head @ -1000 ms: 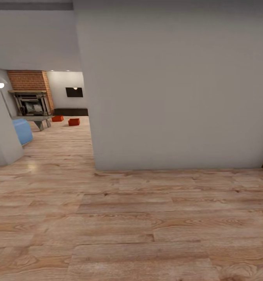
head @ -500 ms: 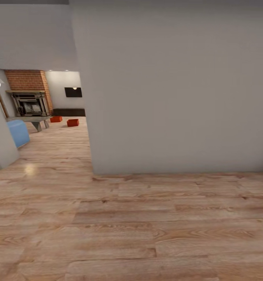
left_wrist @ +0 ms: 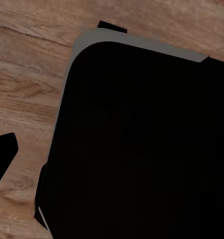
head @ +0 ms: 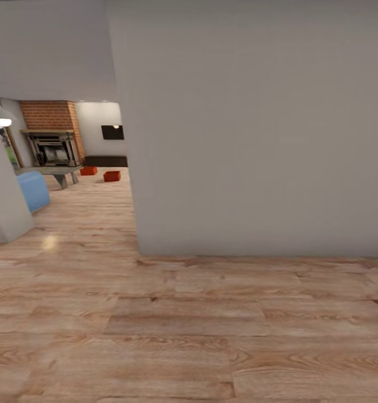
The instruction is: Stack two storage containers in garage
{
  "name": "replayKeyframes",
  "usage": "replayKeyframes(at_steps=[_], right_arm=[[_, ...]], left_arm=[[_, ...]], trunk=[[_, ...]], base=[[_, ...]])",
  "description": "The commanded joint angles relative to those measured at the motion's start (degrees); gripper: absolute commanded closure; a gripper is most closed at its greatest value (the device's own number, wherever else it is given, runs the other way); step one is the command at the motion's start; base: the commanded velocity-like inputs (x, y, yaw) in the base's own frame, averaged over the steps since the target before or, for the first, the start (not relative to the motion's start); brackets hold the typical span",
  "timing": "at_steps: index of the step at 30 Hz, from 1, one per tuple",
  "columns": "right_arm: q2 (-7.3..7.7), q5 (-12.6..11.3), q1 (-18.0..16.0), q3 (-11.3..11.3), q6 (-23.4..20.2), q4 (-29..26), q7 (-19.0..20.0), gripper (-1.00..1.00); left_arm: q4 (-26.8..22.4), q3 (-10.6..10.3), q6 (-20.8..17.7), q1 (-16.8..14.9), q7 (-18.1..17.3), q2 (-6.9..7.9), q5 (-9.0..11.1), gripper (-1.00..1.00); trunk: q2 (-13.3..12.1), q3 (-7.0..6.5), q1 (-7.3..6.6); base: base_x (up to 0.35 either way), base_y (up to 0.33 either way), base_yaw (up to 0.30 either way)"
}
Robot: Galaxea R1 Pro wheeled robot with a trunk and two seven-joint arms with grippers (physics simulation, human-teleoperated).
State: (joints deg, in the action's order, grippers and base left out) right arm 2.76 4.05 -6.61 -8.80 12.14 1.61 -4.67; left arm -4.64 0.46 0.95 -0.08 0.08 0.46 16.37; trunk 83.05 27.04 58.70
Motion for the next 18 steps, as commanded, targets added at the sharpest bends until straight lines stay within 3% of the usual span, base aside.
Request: replayKeyframes(at_steps=[1, 14, 18], right_arm=[[0.00, 0.4, -0.1, -0.3, 0.2, 0.2, -0.3, -1.00], [-0.01, 0.4, -0.1, -0.2, 0.2, 0.1, -0.3, -1.00], [0.01, 0.4, -0.1, -0.2, 0.2, 0.2, -0.3, -1.00]], left_arm=[[0.0, 0.0, 0.1, 0.0, 0.0, 0.01, 0.2, -1.00], [0.0, 0.0, 0.1, 0.0, 0.0, 0.01, 0.2, -1.00], [0.0, 0.1, 0.1, 0.0, 0.0, 0.01, 0.2, -1.00]], trunk=[[0.0, 0.05, 0.03], [0.0, 0.05, 0.03], [0.0, 0.05, 0.03]], base=[[0.325, 0.000, 0.259], [0.325, 0.000, 0.268], [0.325, 0.000, 0.076]])
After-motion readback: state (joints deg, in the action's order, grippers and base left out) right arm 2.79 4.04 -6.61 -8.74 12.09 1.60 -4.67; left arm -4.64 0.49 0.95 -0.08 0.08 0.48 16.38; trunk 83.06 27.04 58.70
